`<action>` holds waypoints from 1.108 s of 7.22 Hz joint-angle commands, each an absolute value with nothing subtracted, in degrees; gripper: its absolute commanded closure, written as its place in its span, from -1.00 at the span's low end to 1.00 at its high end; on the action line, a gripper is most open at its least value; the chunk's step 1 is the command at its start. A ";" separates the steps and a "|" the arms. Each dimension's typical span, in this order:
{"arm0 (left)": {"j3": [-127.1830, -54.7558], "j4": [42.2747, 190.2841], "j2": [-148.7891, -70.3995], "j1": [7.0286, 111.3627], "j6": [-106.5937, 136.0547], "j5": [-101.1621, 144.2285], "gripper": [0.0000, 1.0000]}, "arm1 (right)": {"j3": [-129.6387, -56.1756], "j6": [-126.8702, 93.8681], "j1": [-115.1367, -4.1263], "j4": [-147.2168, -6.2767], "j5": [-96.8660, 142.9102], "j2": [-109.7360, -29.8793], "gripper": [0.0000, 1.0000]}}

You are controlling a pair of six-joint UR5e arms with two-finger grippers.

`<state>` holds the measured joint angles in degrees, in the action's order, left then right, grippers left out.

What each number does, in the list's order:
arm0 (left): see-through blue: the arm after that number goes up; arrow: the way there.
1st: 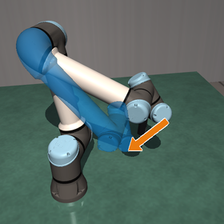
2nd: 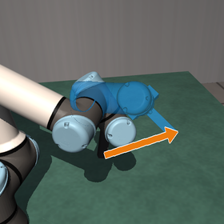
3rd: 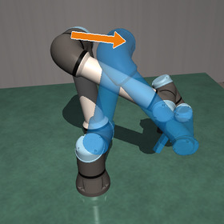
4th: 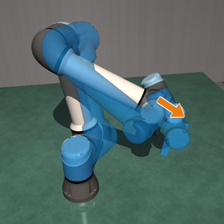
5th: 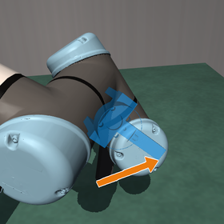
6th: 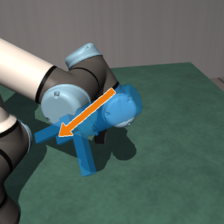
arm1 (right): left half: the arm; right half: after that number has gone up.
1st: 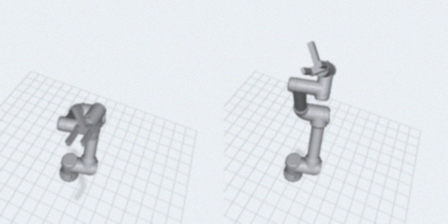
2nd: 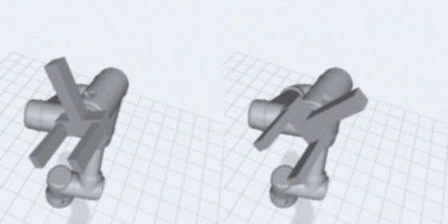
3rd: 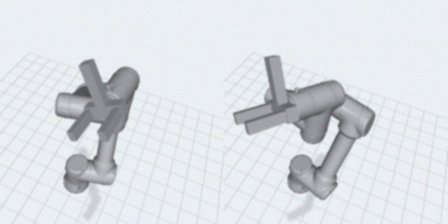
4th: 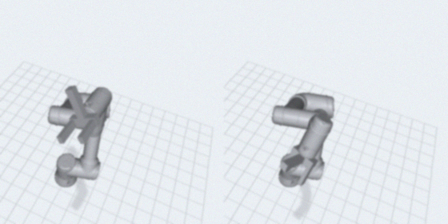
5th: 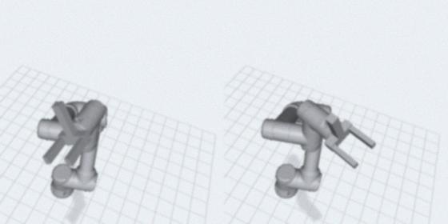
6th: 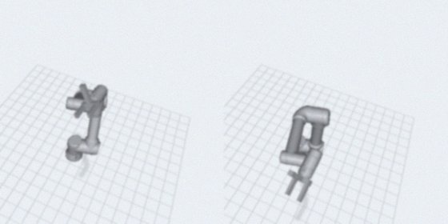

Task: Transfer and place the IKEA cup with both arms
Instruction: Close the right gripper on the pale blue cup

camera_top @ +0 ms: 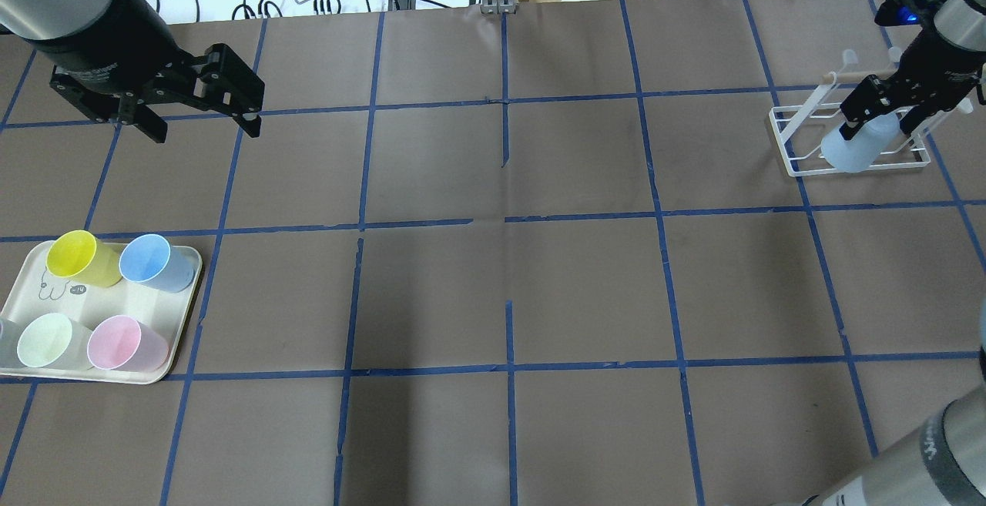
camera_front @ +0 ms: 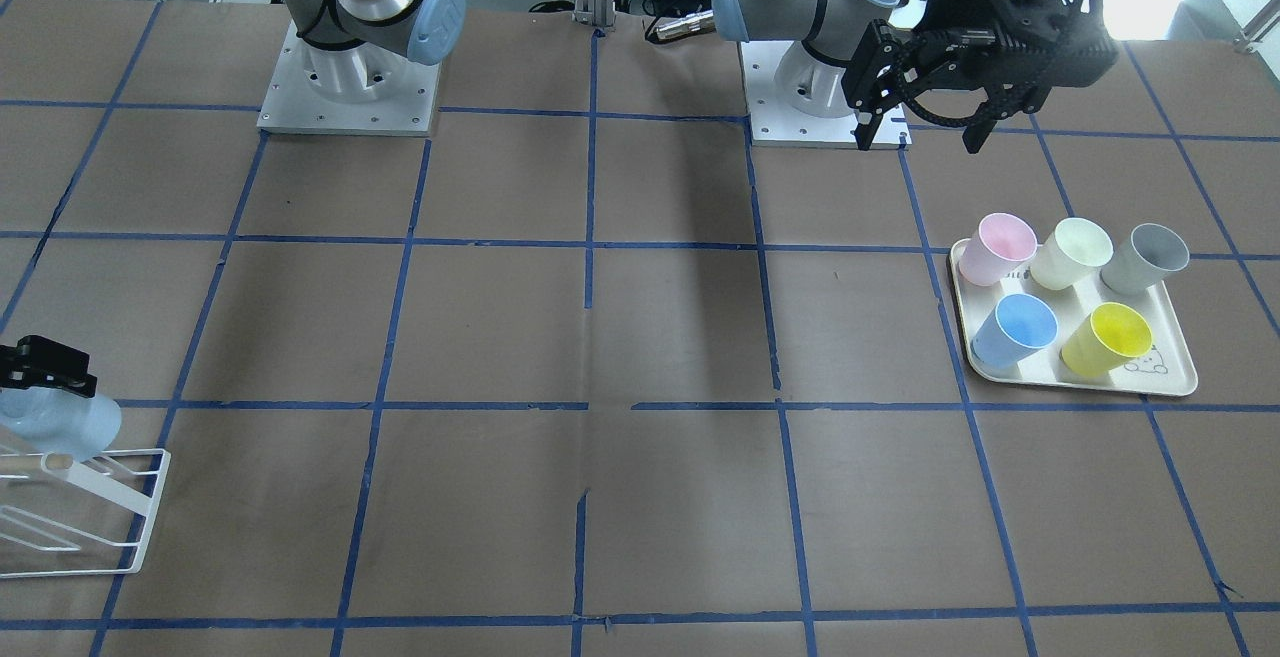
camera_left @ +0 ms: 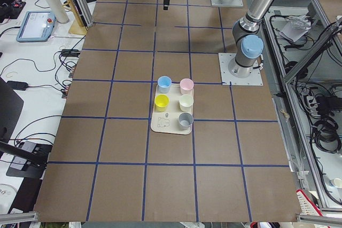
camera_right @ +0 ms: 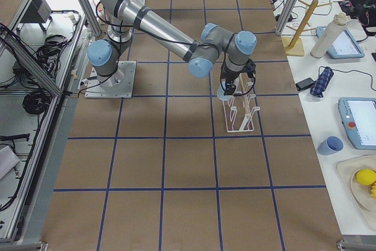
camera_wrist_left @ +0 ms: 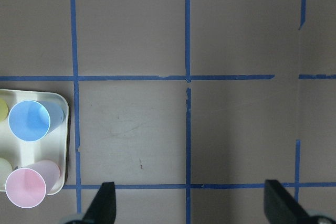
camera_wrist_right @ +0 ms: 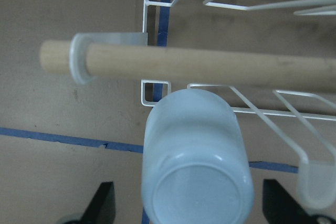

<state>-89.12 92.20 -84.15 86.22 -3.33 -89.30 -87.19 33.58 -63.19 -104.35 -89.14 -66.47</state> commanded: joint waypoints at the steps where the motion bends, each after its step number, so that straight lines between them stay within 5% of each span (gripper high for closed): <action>1: -89.12 92.20 -84.20 86.22 -3.34 -89.30 -1.00 | -87.19 33.57 -63.19 -104.50 -89.21 -65.31 -0.92; 4: -89.21 92.20 -84.11 86.22 -3.25 -89.30 -1.00 | -87.10 33.57 -63.19 -104.24 -89.21 -65.39 -0.24; 8: -89.21 92.20 -84.02 86.22 -3.25 -89.21 -1.00 | -86.31 32.43 -64.51 -103.62 -89.21 -66.36 -0.21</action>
<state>-89.21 92.20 -84.03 86.22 -3.25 -89.28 -86.71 32.67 -64.05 -103.69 -89.28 -66.25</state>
